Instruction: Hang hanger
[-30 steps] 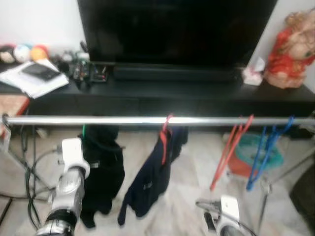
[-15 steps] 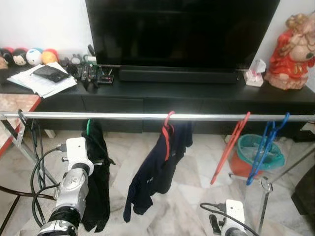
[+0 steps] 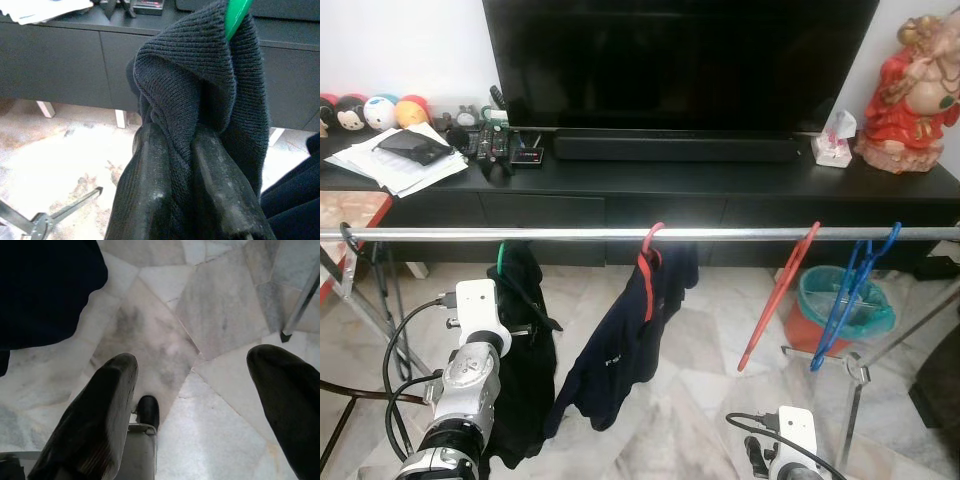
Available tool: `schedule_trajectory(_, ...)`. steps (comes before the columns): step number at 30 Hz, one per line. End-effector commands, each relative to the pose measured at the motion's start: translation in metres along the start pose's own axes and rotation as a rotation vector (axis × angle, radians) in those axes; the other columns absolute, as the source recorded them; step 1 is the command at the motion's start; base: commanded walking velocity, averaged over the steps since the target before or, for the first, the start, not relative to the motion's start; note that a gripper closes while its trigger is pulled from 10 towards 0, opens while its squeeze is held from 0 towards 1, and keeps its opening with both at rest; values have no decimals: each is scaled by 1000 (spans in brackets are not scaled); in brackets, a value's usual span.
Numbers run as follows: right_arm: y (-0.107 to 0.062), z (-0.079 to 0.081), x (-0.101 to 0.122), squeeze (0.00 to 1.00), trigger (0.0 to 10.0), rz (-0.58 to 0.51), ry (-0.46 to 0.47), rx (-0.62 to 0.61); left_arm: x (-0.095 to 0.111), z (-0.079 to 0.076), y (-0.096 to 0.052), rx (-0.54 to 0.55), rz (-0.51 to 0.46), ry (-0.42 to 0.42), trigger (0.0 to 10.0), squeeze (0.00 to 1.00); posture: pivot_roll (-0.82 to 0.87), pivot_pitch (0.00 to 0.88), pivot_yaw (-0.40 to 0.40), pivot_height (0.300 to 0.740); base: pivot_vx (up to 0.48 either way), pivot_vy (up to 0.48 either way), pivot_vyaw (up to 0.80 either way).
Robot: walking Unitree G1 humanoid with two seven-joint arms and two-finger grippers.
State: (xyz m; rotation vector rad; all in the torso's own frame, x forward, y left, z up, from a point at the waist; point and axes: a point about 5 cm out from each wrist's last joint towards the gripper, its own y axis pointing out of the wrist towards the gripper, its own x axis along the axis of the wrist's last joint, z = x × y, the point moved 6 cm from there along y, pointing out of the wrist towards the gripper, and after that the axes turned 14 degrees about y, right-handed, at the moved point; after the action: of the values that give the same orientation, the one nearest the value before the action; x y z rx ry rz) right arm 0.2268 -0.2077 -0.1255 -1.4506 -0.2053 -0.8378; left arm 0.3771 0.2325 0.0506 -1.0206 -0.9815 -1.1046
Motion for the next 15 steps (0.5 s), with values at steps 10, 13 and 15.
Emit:
schedule_trajectory(10, 0, -3, 2, 0, 10000, 3, -11, -4, 12, 1, 3, 13, -36, 34, 10000, 0, 99, 0, -46, 740, 0, -319, 0)
schedule_trajectory(13, 0, -3, 1, 0, 10000, 4, -15, -2, 11, 2, 3, 18, -34, 39, 10000, 0, 99, 0, -47, 740, 0, -322, 0)
schedule_trajectory(15, 0, -3, 1, 0, 10000, 5, -17, -2, 10, 3, 2, 27, -31, 41, 10000, 0, 99, 0, -48, 740, 0, -322, 0)
